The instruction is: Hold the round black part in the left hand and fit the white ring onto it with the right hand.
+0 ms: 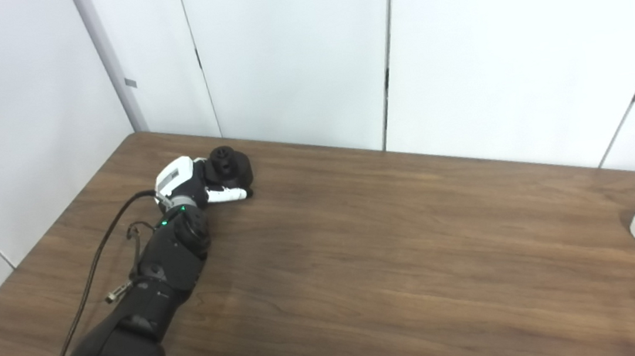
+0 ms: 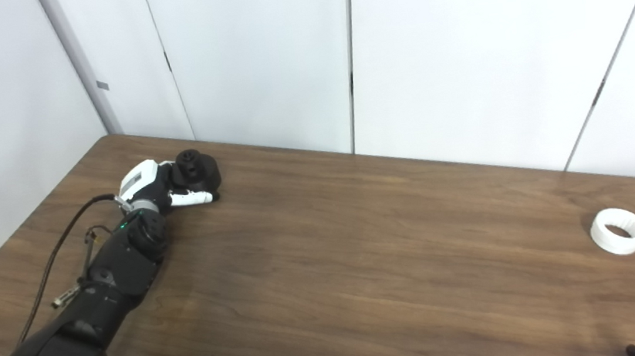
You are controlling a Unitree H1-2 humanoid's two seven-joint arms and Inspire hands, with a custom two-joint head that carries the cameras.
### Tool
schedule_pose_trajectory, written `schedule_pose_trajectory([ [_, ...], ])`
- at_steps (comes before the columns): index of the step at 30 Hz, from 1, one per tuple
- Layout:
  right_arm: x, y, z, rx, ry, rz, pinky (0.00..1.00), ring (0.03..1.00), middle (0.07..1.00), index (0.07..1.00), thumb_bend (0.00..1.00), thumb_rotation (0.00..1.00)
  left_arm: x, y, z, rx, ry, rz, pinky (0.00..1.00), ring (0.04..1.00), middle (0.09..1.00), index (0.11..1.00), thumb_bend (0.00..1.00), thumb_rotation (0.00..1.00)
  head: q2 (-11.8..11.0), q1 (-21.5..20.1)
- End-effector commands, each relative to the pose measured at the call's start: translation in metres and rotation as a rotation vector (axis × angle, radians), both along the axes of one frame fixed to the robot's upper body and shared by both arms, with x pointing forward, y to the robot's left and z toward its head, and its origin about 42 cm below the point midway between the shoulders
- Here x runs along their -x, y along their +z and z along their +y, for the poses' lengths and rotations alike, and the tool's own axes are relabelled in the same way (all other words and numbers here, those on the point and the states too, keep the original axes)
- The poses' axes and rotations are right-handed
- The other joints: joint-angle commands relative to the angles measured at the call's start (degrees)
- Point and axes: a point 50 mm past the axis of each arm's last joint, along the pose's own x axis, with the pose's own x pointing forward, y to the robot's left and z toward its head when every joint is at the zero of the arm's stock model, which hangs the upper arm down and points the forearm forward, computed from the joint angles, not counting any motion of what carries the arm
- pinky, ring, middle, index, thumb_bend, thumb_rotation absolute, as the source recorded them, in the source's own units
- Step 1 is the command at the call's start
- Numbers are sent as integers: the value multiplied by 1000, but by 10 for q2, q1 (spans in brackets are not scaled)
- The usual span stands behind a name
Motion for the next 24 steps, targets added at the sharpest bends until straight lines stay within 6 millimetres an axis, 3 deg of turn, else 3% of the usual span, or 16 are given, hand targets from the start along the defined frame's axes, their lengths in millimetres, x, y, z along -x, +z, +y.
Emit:
schedule_pose_trajectory([
  [1,-1,6,-4,21,-2,-36,1000,922,822,894,525,1000,-20,32,-2,-7,-12,-93,1000,1000,951,858,1000,423,0,1],
  [11,-2,7,-2,26,-6,-31,1000,925,819,873,509,1000,-24,22,-5,-14,-14,-82,1000,1000,945,838,1000,411,1,-4],
  [19,-3,4,-2,28,-8,-32,1000,922,814,863,520,1000,-24,17,-3,7,-9,-92,1000,995,921,760,985,372,5,-6],
  [22,-3,5,0,30,-12,-26,1000,919,815,861,543,1000,-24,15,-2,-15,-7,-103,1000,983,904,702,922,316,6,-7],
  [24,-2,5,0,27,-11,-23,1000,922,817,859,559,1000,-23,12,-2,-26,1,-137,1000,948,862,619,855,213,6,-7],
])
